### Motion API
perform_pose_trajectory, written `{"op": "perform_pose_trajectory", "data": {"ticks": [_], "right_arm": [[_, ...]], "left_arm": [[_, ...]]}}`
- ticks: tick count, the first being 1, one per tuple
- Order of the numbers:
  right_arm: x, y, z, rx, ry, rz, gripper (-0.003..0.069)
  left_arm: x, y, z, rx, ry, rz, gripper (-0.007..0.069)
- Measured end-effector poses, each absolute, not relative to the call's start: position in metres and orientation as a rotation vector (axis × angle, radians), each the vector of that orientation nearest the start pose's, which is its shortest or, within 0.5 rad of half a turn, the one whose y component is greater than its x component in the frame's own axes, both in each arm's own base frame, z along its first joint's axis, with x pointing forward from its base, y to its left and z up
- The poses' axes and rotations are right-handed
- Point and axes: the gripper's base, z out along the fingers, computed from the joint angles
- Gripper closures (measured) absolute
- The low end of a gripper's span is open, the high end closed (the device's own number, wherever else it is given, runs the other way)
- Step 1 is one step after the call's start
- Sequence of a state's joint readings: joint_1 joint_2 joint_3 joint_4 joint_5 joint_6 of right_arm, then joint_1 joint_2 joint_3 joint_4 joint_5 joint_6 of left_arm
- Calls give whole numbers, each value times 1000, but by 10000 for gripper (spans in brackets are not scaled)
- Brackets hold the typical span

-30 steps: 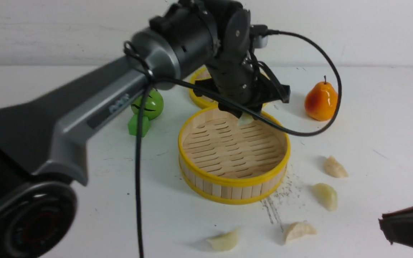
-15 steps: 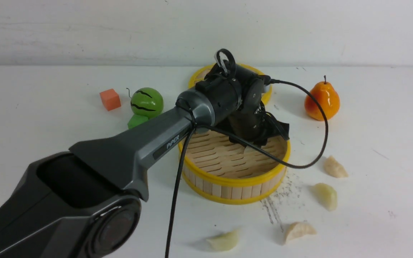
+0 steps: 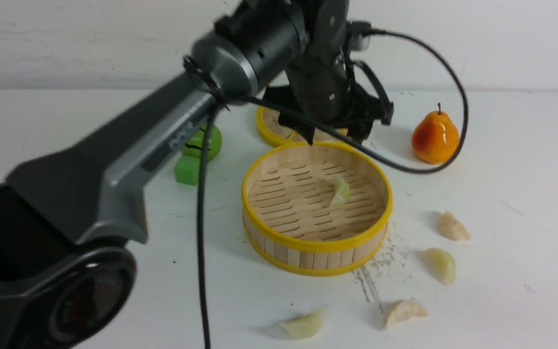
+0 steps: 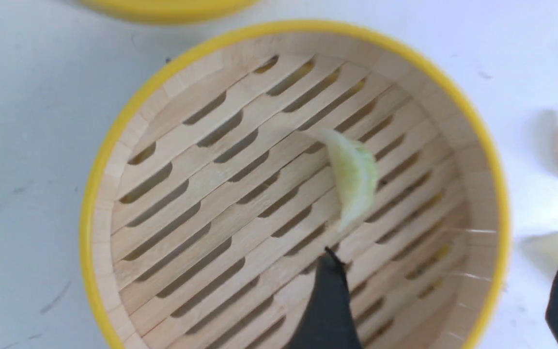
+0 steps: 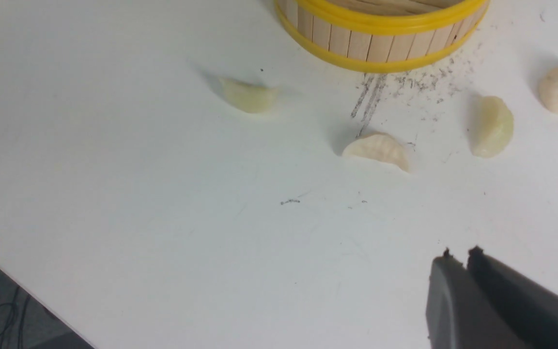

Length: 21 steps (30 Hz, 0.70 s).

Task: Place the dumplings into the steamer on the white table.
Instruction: 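Reach for and grasp a dumpling on the table with the left gripper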

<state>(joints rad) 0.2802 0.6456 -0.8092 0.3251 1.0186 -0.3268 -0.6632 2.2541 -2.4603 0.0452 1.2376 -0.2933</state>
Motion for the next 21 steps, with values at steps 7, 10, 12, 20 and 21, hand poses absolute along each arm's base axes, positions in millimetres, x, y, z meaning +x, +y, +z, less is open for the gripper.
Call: {"op": "perform_pose_trajectory", "data": {"ticks": [7, 10, 12, 20, 21], "right_arm": [[90, 51, 349, -625, 2210, 382, 617], [90, 51, 349, -623, 2207, 381, 617], [90, 51, 349, -622, 2206, 381, 617], [91, 50, 349, -621, 2200, 360, 615], [91, 50, 350, -620, 2198, 360, 614]], "left_arm": [[334, -269, 374, 751, 2510, -374, 73], [311, -255, 338, 947, 2611, -310, 73], [305, -251, 324, 1035, 2637, -293, 73], [293, -246, 235, 1350, 2602, -282, 73], [295, -248, 230, 1355, 2590, -290, 73]]}}
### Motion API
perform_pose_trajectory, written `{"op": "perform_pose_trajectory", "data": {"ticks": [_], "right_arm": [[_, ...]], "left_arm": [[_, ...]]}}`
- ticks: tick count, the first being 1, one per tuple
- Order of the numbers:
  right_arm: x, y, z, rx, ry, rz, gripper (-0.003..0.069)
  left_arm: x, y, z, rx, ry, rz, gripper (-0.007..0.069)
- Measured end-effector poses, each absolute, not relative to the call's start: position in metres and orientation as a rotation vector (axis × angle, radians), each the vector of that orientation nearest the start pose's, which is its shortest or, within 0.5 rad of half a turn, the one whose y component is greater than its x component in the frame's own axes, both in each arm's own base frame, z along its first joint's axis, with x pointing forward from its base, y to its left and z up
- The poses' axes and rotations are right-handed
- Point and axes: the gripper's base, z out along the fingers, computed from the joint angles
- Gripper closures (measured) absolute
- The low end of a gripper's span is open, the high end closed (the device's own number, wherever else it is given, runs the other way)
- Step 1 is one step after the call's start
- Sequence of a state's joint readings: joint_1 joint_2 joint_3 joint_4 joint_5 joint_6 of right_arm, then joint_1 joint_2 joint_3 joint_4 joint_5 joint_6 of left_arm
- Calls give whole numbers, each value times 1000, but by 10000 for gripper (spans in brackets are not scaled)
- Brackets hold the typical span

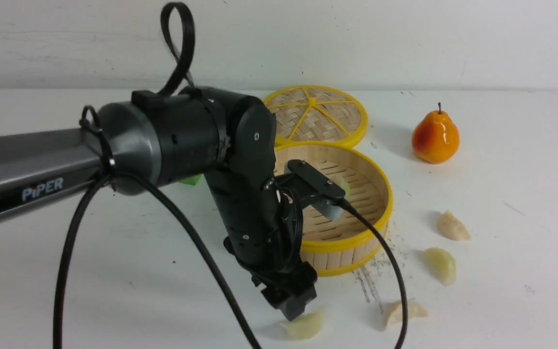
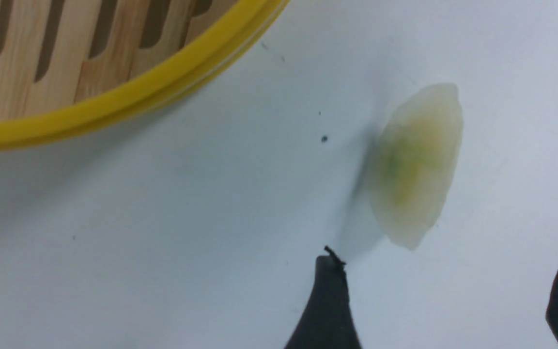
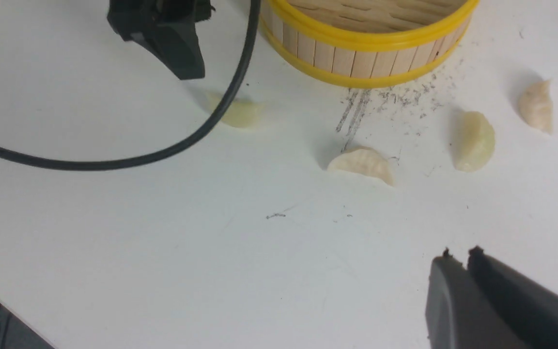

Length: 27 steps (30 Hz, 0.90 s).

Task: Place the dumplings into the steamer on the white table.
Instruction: 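Reach for and grasp a dumpling on the table with the left gripper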

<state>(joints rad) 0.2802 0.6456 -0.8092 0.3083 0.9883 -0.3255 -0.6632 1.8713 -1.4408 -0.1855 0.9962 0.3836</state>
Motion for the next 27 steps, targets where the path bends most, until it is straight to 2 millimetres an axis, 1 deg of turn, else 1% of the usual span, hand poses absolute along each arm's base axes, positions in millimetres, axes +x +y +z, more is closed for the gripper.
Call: {"op": "perform_pose_trajectory", "data": {"ticks": [3, 5, 6, 10, 12, 16, 19, 21, 22, 23, 26, 27], "right_arm": [[91, 50, 350, -617, 2195, 360, 610], [91, 50, 350, -616, 2194, 359, 608], [92, 50, 350, -616, 2193, 359, 607], [92, 50, 350, -614, 2193, 360, 602], [92, 50, 350, -614, 2193, 360, 600], [92, 50, 350, -614, 2192, 360, 595], [92, 50, 350, -613, 2191, 359, 592], [92, 50, 350, -613, 2191, 359, 589], [92, 50, 350, -613, 2191, 359, 589], [92, 50, 350, -614, 2193, 360, 587], [91, 50, 350, -616, 2196, 360, 585], [91, 50, 350, -617, 2197, 360, 583]], "left_arm": [[299, -254, 218, 1353, 2574, -327, 73], [300, -256, 215, 1354, 2572, -345, 73], [301, -259, 208, 1355, 2580, -360, 73], [304, -261, 192, 1368, 2610, -361, 73], [304, -263, 187, 1374, 2616, -360, 74], [298, -275, 181, 1438, 2563, -316, 94], [293, -285, 177, 1514, 2501, -241, 116], [290, -289, 170, 1540, 2487, -169, 148], [290, -289, 170, 1540, 2487, -163, 151], [291, -289, 165, 1523, 2508, -121, 185], [292, -288, 165, 1454, 2548, -91, 275], [293, -287, 165, 1432, 2563, -82, 323]]}}
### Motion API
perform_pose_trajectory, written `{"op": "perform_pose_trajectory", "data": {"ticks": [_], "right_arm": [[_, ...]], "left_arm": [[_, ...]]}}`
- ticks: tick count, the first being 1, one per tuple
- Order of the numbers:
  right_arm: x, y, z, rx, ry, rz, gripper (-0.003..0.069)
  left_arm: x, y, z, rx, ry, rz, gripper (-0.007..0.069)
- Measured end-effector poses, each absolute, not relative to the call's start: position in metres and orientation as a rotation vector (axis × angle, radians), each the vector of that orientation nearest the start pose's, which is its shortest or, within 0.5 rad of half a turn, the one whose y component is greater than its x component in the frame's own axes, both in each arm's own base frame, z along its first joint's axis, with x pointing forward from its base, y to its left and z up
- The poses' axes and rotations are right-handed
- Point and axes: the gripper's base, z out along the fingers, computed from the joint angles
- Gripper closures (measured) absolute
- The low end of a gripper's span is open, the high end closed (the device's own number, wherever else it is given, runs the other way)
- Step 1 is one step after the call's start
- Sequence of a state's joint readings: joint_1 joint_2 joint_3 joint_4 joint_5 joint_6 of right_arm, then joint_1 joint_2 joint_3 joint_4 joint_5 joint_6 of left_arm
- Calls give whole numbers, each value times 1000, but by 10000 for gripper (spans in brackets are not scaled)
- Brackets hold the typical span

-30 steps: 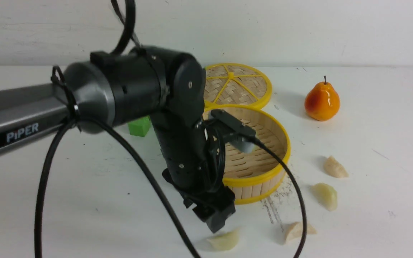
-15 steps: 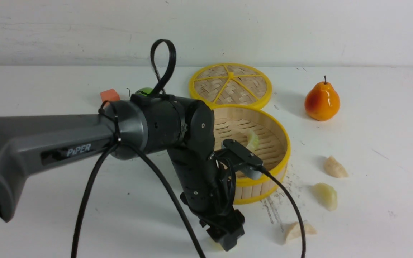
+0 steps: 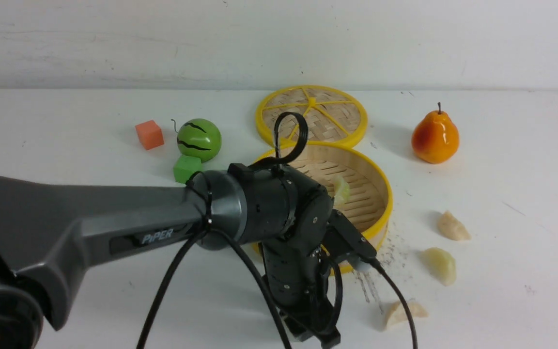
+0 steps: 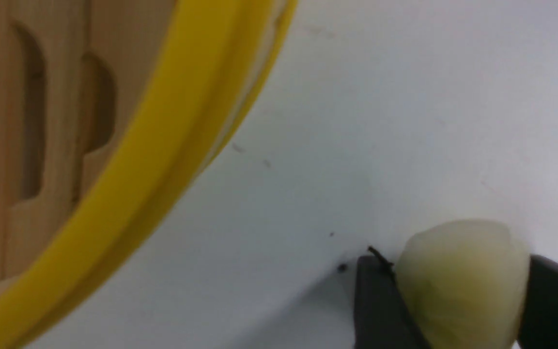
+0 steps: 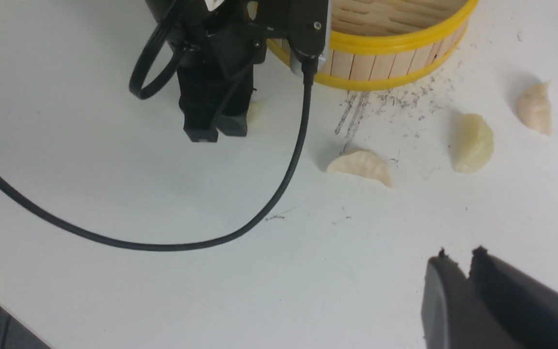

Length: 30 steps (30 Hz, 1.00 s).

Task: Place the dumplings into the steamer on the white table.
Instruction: 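Reach for and grasp a dumpling on the table with the left gripper, then place the dumpling into the bamboo steamer basket with the left gripper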

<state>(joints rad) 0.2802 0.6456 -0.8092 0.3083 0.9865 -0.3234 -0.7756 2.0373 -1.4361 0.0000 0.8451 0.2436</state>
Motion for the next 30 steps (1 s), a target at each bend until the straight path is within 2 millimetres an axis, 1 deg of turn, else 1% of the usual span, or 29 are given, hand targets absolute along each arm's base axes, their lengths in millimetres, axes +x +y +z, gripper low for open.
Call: {"op": "perform_pose_trajectory", "data": {"ticks": [1, 2, 4, 6, 9, 11, 12, 14, 15, 16, 17, 18, 20, 21, 22, 24, 27, 28, 29, 30], "right_arm": [[91, 50, 350, -617, 2197, 360, 582], [91, 50, 350, -617, 2197, 360, 582], [91, 50, 350, -617, 2197, 360, 579], [91, 50, 350, -617, 2197, 357, 576], [91, 50, 350, -617, 2197, 358, 574], [91, 50, 350, -617, 2197, 358, 573], [91, 50, 350, -617, 2197, 358, 572], [91, 50, 350, -617, 2197, 358, 569], [91, 50, 350, -617, 2197, 358, 566], [91, 50, 350, -617, 2197, 358, 566], [91, 50, 350, -617, 2197, 360, 565], [91, 50, 350, -616, 2197, 362, 564], [91, 51, 350, -616, 2197, 366, 564], [91, 51, 350, -616, 2197, 366, 564], [91, 51, 350, -615, 2197, 368, 562], [91, 51, 350, -615, 2196, 372, 562], [91, 51, 350, -615, 2198, 372, 562], [91, 51, 350, -616, 2199, 372, 562], [91, 51, 349, -618, 2202, 372, 560], [91, 51, 349, -618, 2202, 372, 558]], "left_arm": [[293, -287, 165, 1408, 2577, -85, 368], [293, -287, 167, 1396, 2582, -79, 378], [294, -288, 172, 1376, 2611, -72, 376], [297, -290, 183, 1336, 2634, -70, 376], [308, -297, 223, 1181, 2622, -120, 376], [320, -298, 252, 1046, 2607, -170, 376], [328, -297, 268, 965, 2589, -208, 376], [343, -294, 290, 827, 2561, -252, 376], [354, -292, 302, 743, 2539, -289, 376], [355, -291, 302, 733, 2542, -290, 376], [369, -290, 305, 654, 2529, -312, 376], [380, -288, 303, 598, 2529, -322, 376], [398, -289, 290, 511, 2540, -334, 376], [401, -290, 286, 503, 2544, -334, 376], [413, -291, 271, 441, 2567, -336, 376], [427, -290, 250, 354, 2607, -337, 376], [441, -287, 225, 275, 2649, -328, 376], [443, -286, 221, 272, 2655, -317, 376], [447, -284, 210, 255, 2673, -307, 376], [448, -284, 204, 253, 2680, -303, 376]]}}
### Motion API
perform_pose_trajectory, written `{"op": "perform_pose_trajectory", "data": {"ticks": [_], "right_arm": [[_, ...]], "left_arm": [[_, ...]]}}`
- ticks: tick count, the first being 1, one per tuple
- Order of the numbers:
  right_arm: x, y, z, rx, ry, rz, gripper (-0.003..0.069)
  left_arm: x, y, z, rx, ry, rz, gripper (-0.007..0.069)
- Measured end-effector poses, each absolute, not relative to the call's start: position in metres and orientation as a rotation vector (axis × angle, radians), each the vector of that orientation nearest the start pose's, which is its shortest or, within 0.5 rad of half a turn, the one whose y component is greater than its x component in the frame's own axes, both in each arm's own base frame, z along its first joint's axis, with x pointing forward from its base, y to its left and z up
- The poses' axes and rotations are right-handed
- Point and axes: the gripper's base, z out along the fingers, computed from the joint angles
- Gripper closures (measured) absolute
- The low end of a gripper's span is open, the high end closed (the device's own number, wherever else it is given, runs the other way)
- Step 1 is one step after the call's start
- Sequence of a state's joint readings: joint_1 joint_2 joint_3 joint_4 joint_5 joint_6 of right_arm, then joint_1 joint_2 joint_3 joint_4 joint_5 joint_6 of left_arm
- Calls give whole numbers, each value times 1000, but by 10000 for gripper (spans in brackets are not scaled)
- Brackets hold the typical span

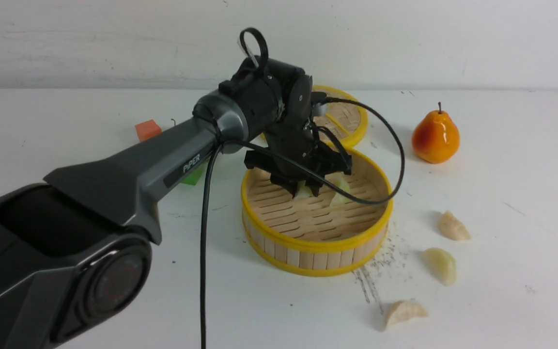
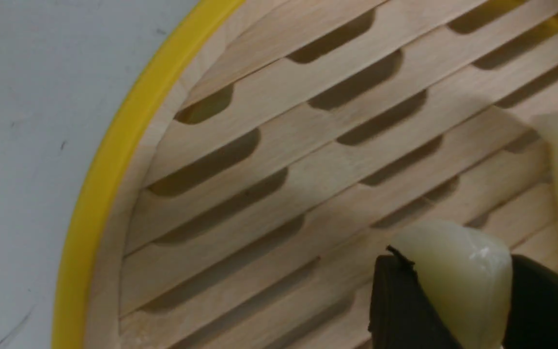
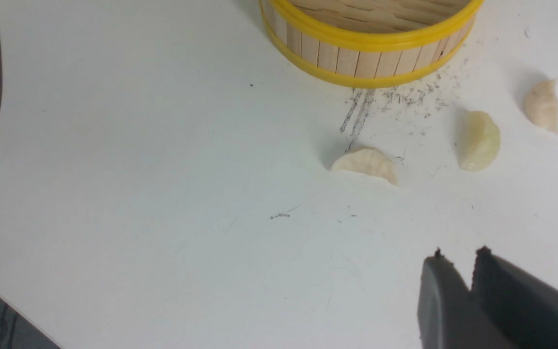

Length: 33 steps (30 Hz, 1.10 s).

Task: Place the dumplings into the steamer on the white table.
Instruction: 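Place the dumpling into the bamboo steamer basket with the left gripper, then reach for and grasp a dumpling lying on the table beside the steamer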

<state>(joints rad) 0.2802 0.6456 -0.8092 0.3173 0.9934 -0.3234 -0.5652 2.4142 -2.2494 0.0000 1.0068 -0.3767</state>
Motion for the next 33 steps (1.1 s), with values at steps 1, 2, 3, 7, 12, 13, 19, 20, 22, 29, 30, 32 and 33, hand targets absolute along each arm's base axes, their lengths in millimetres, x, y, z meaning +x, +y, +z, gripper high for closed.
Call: {"op": "perform_pose_trajectory", "data": {"ticks": [1, 2, 3, 7, 12, 13, 19, 20, 22, 29, 30, 32, 33], "right_arm": [[91, 51, 349, -618, 2202, 372, 556], [91, 51, 349, -618, 2202, 373, 555], [91, 51, 349, -617, 2202, 374, 554], [93, 52, 348, -618, 2215, 377, 555], [109, 56, 343, -653, 2274, 372, 571], [114, 58, 343, -667, 2285, 372, 582], [150, 82, 344, -867, 2363, 368, 676], [156, 88, 342, -909, 2378, 366, 679], [168, 98, 338, -977, 2402, 348, 679], [216, 126, 297, -1183, 2495, 218, 649], [223, 128, 288, -1223, 2494, 196, 626], [237, 135, 271, -1307, 2474, 165, 540], [244, 138, 263, -1338, 2456, 154, 488]], "left_arm": [[449, -285, 200, 252, 2683, -302, 376], [450, -284, 200, 251, 2679, -296, 376], [450, -284, 201, 252, 2670, -294, 370], [451, -285, 206, 253, 2657, -295, 255], [442, -277, 249, 282, 2654, -267, 131], [438, -274, 268, 295, 2634, -267, 125], [390, -243, 393, 407, 2415, -307, 261], [379, -236, 410, 418, 2383, -313, 312], [360, -224, 433, 430, 2349, -317, 398], [294, -183, 441, 464, 2427, -290, 638], [280, -176, 440, 469, 2444, -300, 638], [258, -164, 427, 482, 2503, -310, 638], [246, -158, 419, 487, 2534, -316, 638]]}}
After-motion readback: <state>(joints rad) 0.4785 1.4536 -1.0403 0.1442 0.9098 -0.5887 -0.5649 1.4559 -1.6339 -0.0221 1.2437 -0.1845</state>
